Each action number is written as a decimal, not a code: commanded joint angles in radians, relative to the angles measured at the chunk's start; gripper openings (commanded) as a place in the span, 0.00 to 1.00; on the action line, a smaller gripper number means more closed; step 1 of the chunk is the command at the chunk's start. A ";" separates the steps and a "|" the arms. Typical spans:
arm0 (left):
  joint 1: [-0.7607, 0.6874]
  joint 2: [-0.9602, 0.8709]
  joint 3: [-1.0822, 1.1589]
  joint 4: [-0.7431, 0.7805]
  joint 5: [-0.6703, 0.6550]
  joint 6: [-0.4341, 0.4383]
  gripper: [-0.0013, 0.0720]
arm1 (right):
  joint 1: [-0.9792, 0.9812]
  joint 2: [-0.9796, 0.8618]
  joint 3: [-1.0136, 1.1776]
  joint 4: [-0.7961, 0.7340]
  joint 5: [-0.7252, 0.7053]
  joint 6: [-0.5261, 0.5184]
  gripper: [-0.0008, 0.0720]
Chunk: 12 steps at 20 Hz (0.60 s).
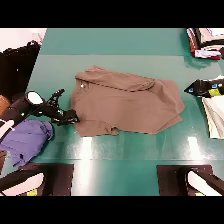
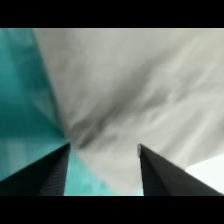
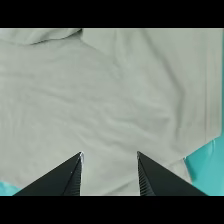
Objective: Fold the shirts.
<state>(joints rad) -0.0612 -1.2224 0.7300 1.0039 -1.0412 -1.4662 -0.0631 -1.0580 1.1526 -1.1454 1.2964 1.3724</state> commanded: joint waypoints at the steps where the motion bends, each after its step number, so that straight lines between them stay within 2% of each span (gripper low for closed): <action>1: -0.022 0.005 -0.036 -0.067 0.085 -0.001 0.70 | -0.011 0.016 -0.007 -0.014 0.049 -0.023 0.56; 2: -0.022 0.005 -0.034 -0.070 0.089 -0.001 0.49 | -0.024 0.016 -0.007 -0.023 0.069 -0.023 0.56; 3: -0.022 0.006 -0.025 -0.068 0.088 0.000 0.06 | -0.047 0.016 -0.010 -0.038 0.085 -0.024 0.56; 9: -0.023 0.006 0.108 -0.069 0.051 0.001 0.05 | -0.350 0.038 -0.305 -0.031 0.072 -0.033 0.56; 12: -0.023 0.006 0.148 -0.070 0.053 0.001 0.05 | -0.441 -0.032 -0.444 0.074 0.024 -0.098 0.52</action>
<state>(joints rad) -0.0837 -1.2171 0.8364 0.9371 -0.9874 -1.4662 -0.4114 -1.0512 0.8303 -1.1465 1.3518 1.3209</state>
